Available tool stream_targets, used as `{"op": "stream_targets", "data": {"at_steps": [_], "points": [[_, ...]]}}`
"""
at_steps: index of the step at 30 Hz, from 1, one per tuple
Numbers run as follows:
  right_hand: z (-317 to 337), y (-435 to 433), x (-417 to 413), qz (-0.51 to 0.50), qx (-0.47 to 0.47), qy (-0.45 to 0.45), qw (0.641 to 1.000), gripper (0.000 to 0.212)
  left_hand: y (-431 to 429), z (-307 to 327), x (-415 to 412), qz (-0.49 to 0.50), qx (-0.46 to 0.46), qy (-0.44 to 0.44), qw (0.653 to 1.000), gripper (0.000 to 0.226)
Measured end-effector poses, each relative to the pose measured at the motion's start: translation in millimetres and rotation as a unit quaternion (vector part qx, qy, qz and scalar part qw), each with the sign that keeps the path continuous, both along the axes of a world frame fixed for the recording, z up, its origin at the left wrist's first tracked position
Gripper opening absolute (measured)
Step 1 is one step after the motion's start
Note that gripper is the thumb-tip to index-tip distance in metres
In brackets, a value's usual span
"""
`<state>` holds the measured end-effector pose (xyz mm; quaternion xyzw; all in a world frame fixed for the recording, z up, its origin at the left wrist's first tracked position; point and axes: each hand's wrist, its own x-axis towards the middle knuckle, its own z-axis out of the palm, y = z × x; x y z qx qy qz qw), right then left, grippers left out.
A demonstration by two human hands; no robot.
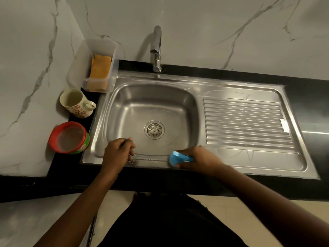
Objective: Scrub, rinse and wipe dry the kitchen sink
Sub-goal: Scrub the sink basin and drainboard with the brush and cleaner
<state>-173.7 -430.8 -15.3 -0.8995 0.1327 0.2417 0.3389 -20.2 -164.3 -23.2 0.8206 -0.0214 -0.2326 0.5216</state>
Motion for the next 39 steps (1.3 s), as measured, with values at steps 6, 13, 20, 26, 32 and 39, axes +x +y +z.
{"op": "stream_targets", "data": {"at_steps": [6, 13, 20, 26, 32, 39], "points": [[-13.3, 70.3, 27.9, -0.006, -0.023, -0.052, 0.998, 0.065, -9.2, 1.9, -0.3, -0.006, 0.004, -0.006, 1.0, 0.034], [9.9, -57.6, -61.0, -0.133, -0.034, -0.021, 0.99, 0.043, -23.3, -0.5, -8.4, -0.024, -0.002, 0.005, 1.0, 0.034], [-10.0, -48.9, -69.7, -0.212, -0.062, -0.046, 0.974, 0.07, -40.2, -4.7, -22.3, -0.039, 0.002, 0.019, 0.999, 0.035], [-18.6, 17.9, -17.6, -0.135, -0.101, -0.048, 0.985, 0.069, -65.3, -2.5, -35.2, -0.074, 0.013, 0.012, 0.997, 0.035], [-14.5, -73.1, -93.9, -0.25, -0.117, -0.058, 0.959, 0.069, -75.3, -3.0, -38.9, -0.085, 0.008, 0.016, 0.996, 0.035], [-20.7, -69.8, -76.9, -0.335, -0.105, -0.083, 0.933, 0.057, -82.4, 0.2, -43.1, -0.099, 0.011, 0.016, 0.995, 0.035]]}}
